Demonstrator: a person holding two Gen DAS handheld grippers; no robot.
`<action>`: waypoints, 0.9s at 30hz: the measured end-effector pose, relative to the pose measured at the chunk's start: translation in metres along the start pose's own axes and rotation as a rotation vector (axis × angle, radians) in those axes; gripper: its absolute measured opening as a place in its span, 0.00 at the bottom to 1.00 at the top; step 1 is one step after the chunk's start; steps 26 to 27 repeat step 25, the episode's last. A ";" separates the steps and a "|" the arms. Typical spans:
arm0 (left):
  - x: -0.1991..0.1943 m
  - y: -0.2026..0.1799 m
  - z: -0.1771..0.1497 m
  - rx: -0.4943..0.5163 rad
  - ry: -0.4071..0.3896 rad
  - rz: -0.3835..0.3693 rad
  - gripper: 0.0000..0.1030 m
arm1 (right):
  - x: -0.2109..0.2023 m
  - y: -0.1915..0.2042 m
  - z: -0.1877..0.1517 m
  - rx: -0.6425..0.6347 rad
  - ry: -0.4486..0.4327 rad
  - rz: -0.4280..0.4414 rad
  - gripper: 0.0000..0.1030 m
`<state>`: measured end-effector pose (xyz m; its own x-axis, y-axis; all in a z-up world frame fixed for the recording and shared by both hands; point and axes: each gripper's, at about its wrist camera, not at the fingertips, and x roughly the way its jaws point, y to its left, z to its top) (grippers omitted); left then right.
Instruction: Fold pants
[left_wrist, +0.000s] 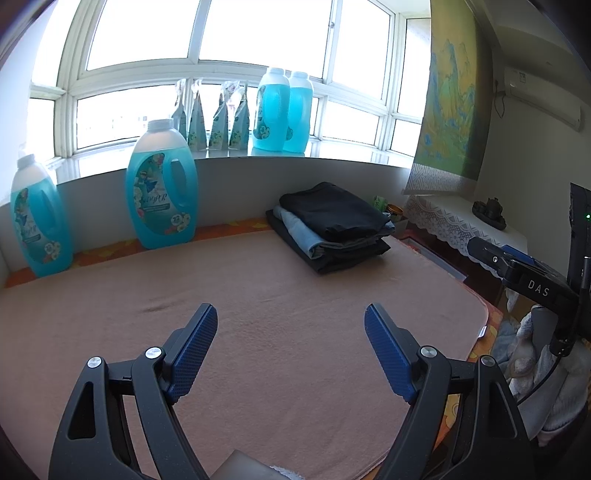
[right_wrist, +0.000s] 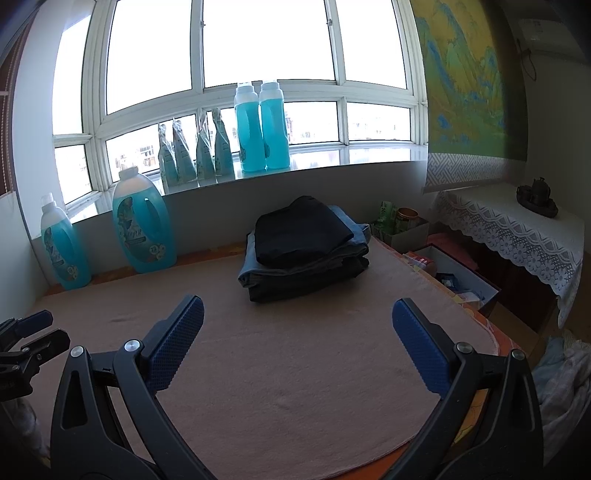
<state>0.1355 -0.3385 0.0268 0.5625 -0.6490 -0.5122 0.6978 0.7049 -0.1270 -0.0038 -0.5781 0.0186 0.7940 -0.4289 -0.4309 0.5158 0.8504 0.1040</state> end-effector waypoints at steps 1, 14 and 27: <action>0.000 0.000 0.000 -0.001 0.000 0.000 0.80 | 0.000 0.000 0.000 -0.001 0.000 0.000 1.00; -0.001 0.001 -0.001 0.000 0.001 -0.003 0.80 | 0.000 0.002 0.000 0.001 0.002 -0.001 1.00; -0.002 0.003 -0.001 -0.012 -0.019 0.001 0.80 | 0.002 0.003 -0.001 -0.004 0.006 0.003 1.00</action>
